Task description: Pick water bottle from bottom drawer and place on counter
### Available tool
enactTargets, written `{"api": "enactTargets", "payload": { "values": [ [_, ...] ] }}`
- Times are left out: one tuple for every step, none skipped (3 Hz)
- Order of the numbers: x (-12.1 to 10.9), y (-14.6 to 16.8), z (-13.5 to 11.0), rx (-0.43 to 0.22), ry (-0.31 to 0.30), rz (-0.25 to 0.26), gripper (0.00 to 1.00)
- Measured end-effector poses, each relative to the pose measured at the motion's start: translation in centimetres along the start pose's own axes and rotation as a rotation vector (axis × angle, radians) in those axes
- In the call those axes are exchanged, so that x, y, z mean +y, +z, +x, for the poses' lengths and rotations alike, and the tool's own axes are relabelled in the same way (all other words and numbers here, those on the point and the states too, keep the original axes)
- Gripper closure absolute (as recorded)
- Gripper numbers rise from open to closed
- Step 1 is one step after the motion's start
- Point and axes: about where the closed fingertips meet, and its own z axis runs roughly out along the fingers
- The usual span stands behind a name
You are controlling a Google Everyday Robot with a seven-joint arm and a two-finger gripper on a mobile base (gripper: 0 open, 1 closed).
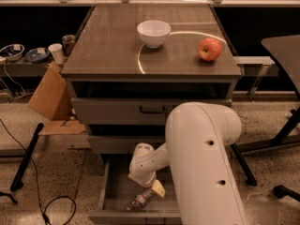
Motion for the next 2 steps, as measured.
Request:
{"api": "enactTargets", "payload": {
  "values": [
    [0.1,5.9,2.4,-0.048,0.067,0.004,0.00],
    [0.6,10.2,2.9,-0.070,0.103,0.024,0.00]
  ]
}}
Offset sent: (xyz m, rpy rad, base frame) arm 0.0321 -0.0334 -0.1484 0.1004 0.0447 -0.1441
